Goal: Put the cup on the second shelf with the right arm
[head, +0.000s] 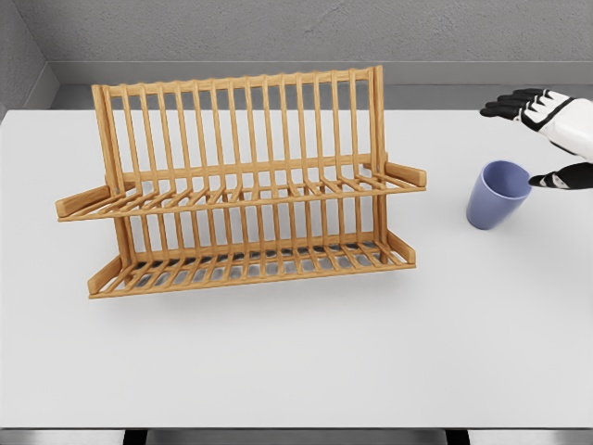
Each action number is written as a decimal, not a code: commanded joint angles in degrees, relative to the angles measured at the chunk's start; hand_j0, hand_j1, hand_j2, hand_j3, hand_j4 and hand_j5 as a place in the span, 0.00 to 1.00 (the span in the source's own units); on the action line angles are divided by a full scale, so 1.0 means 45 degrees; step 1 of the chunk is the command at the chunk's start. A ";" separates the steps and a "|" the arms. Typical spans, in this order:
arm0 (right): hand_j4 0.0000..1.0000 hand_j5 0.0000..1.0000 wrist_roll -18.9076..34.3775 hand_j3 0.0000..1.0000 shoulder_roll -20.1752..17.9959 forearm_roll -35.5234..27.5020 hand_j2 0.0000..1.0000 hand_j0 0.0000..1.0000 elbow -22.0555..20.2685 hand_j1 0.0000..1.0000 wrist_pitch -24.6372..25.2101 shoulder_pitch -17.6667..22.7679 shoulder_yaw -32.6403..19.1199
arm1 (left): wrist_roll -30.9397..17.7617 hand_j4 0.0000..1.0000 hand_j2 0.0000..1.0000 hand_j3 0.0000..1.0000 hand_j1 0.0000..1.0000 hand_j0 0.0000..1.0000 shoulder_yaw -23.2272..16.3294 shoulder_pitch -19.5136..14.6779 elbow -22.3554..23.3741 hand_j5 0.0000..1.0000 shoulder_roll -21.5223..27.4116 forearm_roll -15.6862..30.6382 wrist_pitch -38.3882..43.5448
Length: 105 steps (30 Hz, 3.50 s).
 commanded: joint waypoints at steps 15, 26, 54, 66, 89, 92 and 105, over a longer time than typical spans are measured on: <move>1.00 1.00 0.5203 1.00 -0.1424 -0.0249 1.00 1.00 0.0624 1.00 0.0016 0.0137 -0.1984 | -0.0003 1.00 1.00 1.00 1.00 1.00 -0.0001 0.0000 0.0001 1.00 0.0001 0.0003 0.0000; 1.00 1.00 0.5203 1.00 0.0373 -0.0092 1.00 1.00 0.2225 1.00 0.0016 -0.3340 0.2273 | -0.0003 1.00 1.00 1.00 1.00 1.00 -0.0001 0.0000 0.0001 1.00 0.0001 0.0003 0.0000; 1.00 1.00 0.5203 1.00 0.1935 0.0279 1.00 1.00 0.4823 1.00 0.0016 -0.4707 0.4305 | -0.0003 1.00 1.00 1.00 1.00 1.00 -0.0001 0.0000 0.0001 1.00 0.0001 0.0003 0.0000; 0.73 0.73 0.5203 0.73 0.2111 0.0298 0.73 0.73 0.5058 0.73 0.0016 -0.4785 0.4285 | -0.0003 1.00 1.00 1.00 1.00 1.00 -0.0001 0.0000 0.0001 1.00 0.0001 0.0003 0.0000; 0.65 0.65 0.5203 0.65 0.1935 0.0162 0.65 0.65 0.4726 0.65 0.0016 -0.5254 0.3621 | -0.0003 1.00 1.00 1.00 1.00 1.00 -0.0001 0.0000 0.0001 1.00 0.0001 0.0003 0.0000; 0.64 0.64 0.5203 0.64 0.1935 0.0181 0.64 0.64 0.4472 0.64 0.0016 -0.5390 0.3524 | -0.0003 1.00 1.00 1.00 1.00 1.00 -0.0001 0.0000 0.0001 1.00 0.0001 0.0003 0.0000; 0.65 0.65 0.5203 0.65 0.1603 0.0200 0.65 0.65 0.2851 0.65 0.0016 -0.5430 0.2117 | -0.0003 1.00 1.00 1.00 1.00 1.00 -0.0001 0.0000 0.0001 1.00 0.0001 0.0003 0.0000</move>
